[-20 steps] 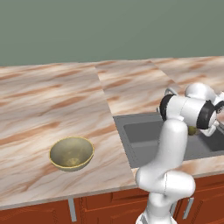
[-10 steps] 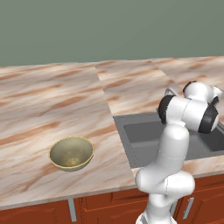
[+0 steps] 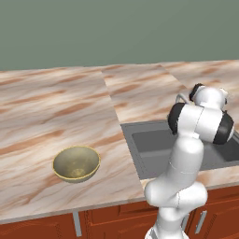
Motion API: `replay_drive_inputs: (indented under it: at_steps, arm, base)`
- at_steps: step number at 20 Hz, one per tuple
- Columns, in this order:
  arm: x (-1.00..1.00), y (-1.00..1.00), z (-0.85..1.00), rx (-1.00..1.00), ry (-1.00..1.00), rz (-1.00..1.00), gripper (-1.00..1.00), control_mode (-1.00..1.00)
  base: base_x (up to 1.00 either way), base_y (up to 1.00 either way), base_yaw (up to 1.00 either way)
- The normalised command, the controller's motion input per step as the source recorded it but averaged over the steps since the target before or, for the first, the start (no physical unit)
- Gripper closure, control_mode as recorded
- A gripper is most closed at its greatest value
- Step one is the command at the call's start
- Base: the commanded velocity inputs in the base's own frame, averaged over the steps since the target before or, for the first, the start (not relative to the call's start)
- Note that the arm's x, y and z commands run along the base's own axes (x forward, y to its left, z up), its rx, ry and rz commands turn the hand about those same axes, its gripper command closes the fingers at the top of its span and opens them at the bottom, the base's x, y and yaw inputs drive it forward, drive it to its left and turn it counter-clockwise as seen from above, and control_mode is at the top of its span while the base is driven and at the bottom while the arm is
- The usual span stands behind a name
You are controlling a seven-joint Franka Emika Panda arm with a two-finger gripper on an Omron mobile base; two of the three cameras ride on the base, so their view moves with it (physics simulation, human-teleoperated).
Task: Pick the eggplants from the cabinet and place them in one bowl. Pick the potato from the sink and place it in the other bowl.
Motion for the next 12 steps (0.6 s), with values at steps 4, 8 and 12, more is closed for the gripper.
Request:
replay_drive_inputs:
  at_steps: [4, 8, 12]
  arm:
    - [0.00, 0.37, 0.18, 0.00, 0.13, 0.00, 1.00, -1.00]
    - [0.00, 0.35, 0.17, 0.05, 0.06, 0.00, 1.00, -1.00]
    - [0.00, 0.40, 0.16, 0.05, 0.00, 0.00, 1.00, -1.00]
  base:
    - [0.00, 0.00, 0.00]
    - [0.00, 0.00, 0.00]
    - [0.00, 0.00, 0.00]
